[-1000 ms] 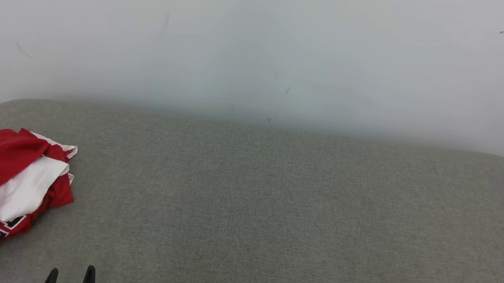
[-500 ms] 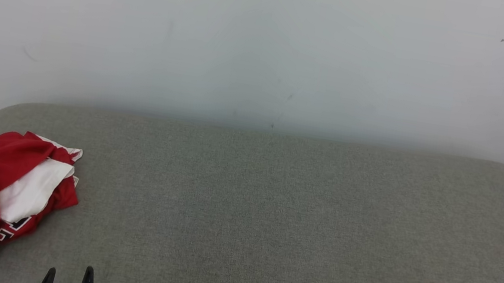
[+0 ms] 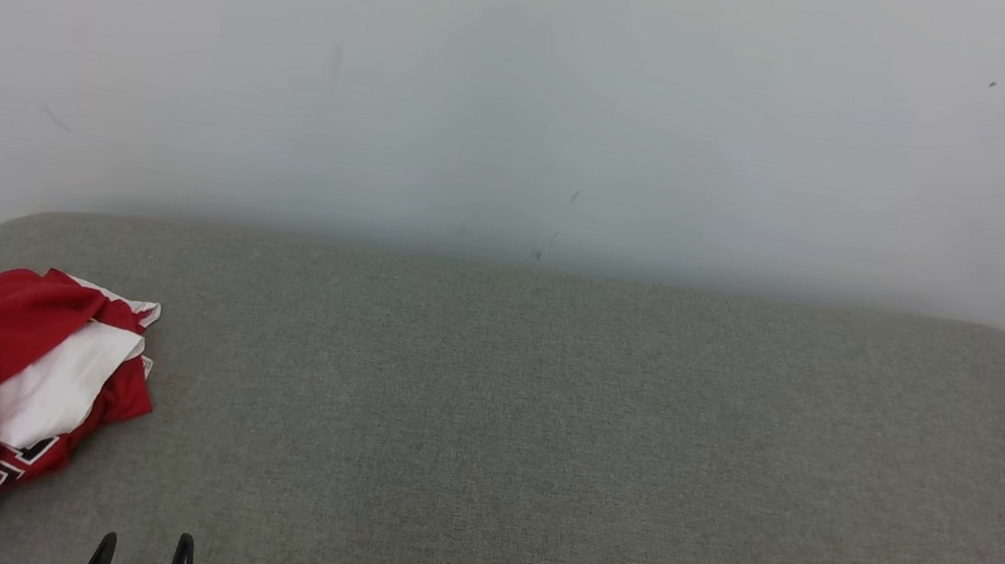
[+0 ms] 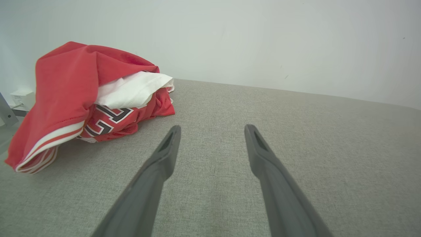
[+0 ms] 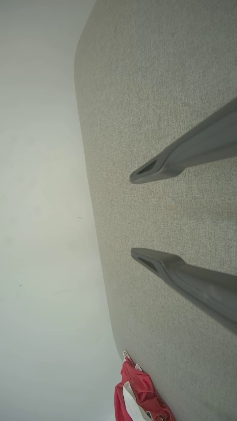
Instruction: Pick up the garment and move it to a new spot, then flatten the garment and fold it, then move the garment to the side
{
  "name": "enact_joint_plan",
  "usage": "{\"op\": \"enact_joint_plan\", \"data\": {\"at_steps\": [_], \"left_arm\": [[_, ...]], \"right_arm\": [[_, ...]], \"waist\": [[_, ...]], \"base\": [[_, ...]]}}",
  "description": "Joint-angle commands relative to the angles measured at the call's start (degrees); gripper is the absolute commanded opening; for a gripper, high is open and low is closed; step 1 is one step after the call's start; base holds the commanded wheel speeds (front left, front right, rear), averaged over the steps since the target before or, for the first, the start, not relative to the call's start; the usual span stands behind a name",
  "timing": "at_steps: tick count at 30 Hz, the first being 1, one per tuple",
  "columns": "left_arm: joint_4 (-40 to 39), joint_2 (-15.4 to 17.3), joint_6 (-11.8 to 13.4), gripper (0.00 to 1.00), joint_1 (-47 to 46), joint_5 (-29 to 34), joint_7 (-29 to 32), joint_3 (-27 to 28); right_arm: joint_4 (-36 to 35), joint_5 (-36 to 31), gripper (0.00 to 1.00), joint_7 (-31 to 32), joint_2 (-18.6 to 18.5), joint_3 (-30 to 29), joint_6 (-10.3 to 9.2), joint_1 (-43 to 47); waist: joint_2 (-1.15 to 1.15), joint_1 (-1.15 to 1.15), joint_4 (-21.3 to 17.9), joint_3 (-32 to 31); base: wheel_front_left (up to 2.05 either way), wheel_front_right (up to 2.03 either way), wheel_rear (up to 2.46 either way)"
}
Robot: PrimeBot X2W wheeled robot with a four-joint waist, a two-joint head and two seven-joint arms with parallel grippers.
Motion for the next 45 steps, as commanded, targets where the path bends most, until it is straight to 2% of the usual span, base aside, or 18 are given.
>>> {"op": "enact_joint_plan", "data": {"at_steps": [1, 10, 16, 39, 45], "left_arm": [[0.1, 0.1, 0.2, 1.0, 0.4, -0.1, -0.2, 0.0], [0.2, 0.1, 0.4, 1.0, 0.2, -0.3, -0.2, -0.3], [0.6, 0.1, 0.4, 1.0, -0.1, 0.0, -0.2, -0.4], [-0.7, 2.3, 0.3, 1.0, 2.4, 2.0, -0.2, 1.5], [-2.1, 2.4, 0.9, 1.0, 2.4, 1.3, -0.2, 3.4]], "right_arm": [[0.1, 0.0, 1.0, -0.4, 0.1, -0.1, -0.12, 0.1], [0.3, 0.2, 1.0, -0.6, 0.3, -0.4, -0.12, 0.3], [0.4, 0.5, 1.0, -0.9, 0.4, -0.5, -0.12, 0.8], [3.0, 4.4, 1.0, -2.8, 0.8, 3.5, -0.12, 0.5], [3.8, 4.3, 1.0, -3.0, 0.7, 5.9, -0.12, -1.9]], "waist": [[-0.01, 0.0, 0.0, 0.0], [-0.01, 0.0, 0.3, -0.2], [-0.01, 0.0, 2.8, -0.3], [-0.01, 0.0, 22.6, -0.7], [-0.01, 0.0, 24.8, 1.3]], "base": [[0.0, 0.0, 0.0], [0.0, 0.0, 0.0], [0.0, 0.0, 0.0], [0.0, 0.0, 0.0], [0.0, 0.0, 0.0]]}}
